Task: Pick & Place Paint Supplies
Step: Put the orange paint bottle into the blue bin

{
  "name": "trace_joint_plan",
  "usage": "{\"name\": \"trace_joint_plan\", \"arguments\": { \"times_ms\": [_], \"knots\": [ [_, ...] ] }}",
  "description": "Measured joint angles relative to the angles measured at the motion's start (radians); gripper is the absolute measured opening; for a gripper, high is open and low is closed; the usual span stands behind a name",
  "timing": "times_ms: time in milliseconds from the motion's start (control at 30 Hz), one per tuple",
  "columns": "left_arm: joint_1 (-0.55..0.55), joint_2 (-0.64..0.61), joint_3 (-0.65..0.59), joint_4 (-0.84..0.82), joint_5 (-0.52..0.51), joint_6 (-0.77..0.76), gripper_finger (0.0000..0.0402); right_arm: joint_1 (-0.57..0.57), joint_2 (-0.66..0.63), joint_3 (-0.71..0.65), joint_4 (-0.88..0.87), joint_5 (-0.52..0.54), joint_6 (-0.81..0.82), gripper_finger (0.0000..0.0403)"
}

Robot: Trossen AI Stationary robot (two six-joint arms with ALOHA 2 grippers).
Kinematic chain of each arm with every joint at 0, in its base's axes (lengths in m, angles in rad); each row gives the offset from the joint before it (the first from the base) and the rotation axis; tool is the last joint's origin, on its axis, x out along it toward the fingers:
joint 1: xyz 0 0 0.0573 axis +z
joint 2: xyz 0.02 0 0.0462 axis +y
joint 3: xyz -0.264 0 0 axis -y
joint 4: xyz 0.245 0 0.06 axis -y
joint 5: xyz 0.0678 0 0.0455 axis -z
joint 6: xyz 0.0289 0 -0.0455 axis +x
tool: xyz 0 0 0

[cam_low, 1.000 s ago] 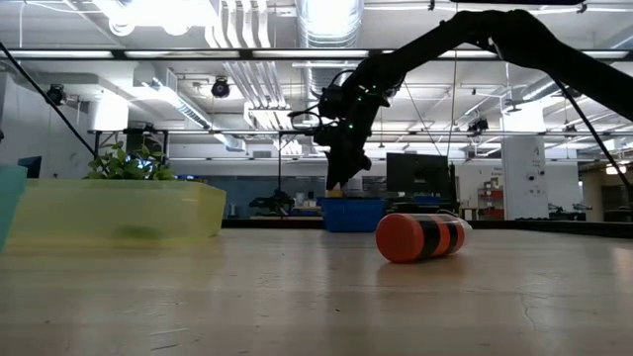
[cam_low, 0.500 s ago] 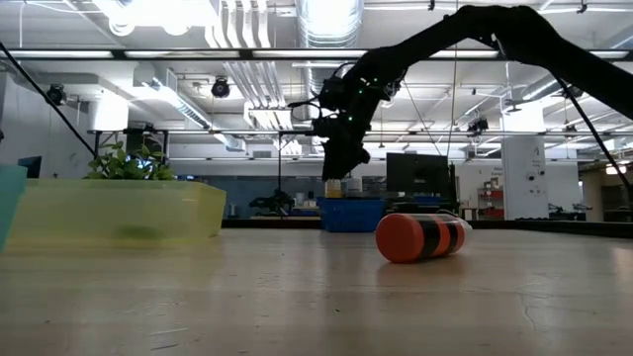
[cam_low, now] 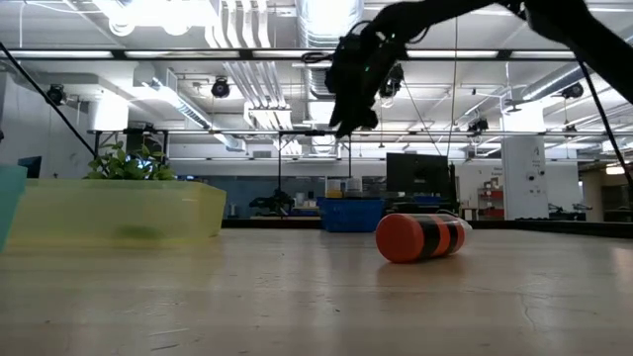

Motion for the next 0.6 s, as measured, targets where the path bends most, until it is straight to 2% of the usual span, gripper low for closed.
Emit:
{"name": "trace_joint_plan", "arguments": {
  "times_ms": [100, 233, 367, 467, 600],
  "knots": [
    [-0.001, 0.0, 0.0, -0.006, 0.001, 0.003, 0.0099, 0.053, -0.074, -0.035, -0.149, -0.109, -0.067, 0.021],
    [-0.001, -0.001, 0.0, -0.005, 0.011, 0.01, 0.0099, 0.186, -0.209, -0.177, -0.306, -0.083, -0.202, 0.021],
    [-0.001, -0.001, 0.0, -0.006, 0.017, 0.03, 0.0099, 0.324, -0.371, -0.383, -0.24, 0.015, -0.177, 0.021],
    [-0.001, -0.001, 0.0, -0.006, 0.028, 0.046, 0.0099, 0.406, -0.484, -0.537, -0.117, 0.022, -0.095, 0.021],
    [-0.001, -0.001, 0.0, -0.006, 0.046, 0.057, 0.0099, 0.502, -0.594, -0.726, 0.058, 0.027, -0.086, 0.021]
  ]
}}
